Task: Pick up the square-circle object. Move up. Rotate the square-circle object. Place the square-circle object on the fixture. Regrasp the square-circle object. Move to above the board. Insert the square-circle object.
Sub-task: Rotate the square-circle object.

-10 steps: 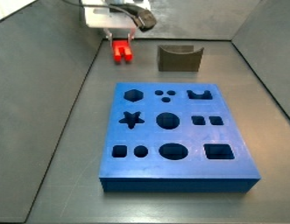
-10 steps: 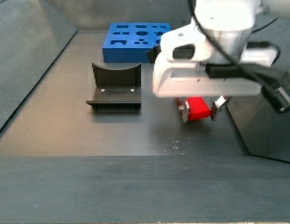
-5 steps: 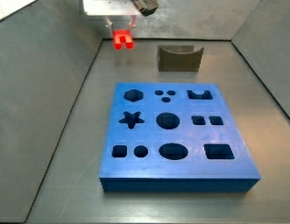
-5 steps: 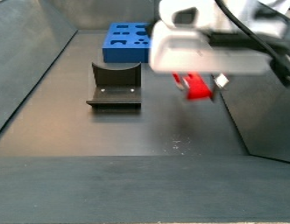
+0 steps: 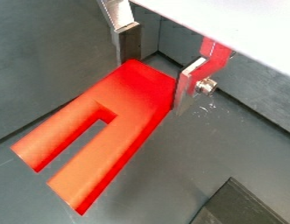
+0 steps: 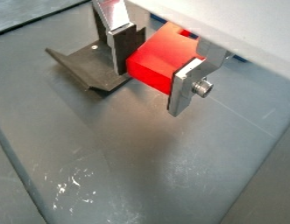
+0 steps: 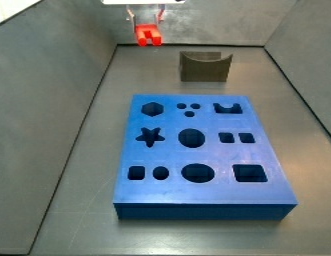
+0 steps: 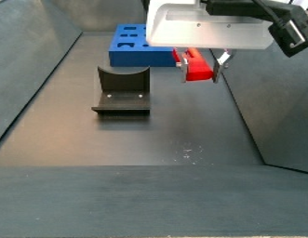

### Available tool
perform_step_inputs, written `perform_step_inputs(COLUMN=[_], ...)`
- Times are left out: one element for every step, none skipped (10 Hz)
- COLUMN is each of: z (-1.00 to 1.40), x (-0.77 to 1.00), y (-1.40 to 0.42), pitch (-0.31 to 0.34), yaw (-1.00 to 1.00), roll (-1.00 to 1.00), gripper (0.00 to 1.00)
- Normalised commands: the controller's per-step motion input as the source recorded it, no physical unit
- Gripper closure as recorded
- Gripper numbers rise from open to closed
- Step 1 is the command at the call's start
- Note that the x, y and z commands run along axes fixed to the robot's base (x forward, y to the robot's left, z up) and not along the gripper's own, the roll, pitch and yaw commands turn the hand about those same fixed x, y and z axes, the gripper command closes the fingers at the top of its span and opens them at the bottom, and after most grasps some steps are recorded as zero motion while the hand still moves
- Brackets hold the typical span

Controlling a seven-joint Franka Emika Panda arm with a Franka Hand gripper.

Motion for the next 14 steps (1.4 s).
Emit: perform_step_inputs(z=[-0.07,-0.07,-0.06,-0.05,-0.04,-0.04,-0.04,-0.03,-0.03,-0.03,-0.03,-0.03,-0.03,-0.03], x=[0.0,-0.01,0.0,0.01,0.01,0.01,0.01,0.01,0.01,0.01,0.01,0.01,0.01,0.01], y=[0.03,0.04,0.03,0.03,0.03,0.03,0.03,0.03,0.03,0.03,0.03,0.03,0.03,0.02], pitch=[-0.001,-0.001,-0.002,-0.003,-0.003,-0.003,-0.003,-0.003,-0.003,-0.004,-0.004,-0.004,-0.004,-0.004], yaw=[-1.0,-1.0,-1.0,-1.0,-1.0,-1.0,-1.0,-1.0,-1.0,-1.0,-1.0,-1.0,-1.0,-1.0], roll=[0.0,0.0,0.0,0.0,0.0,0.0,0.0,0.0,0.0,0.0,-0.01,-0.01,-0.01,-0.01], gripper=[1.0,1.0,1.0,1.0,1.0,1.0,1.0,1.0,1.0,1.0,1.0,1.0,1.0,1.0])
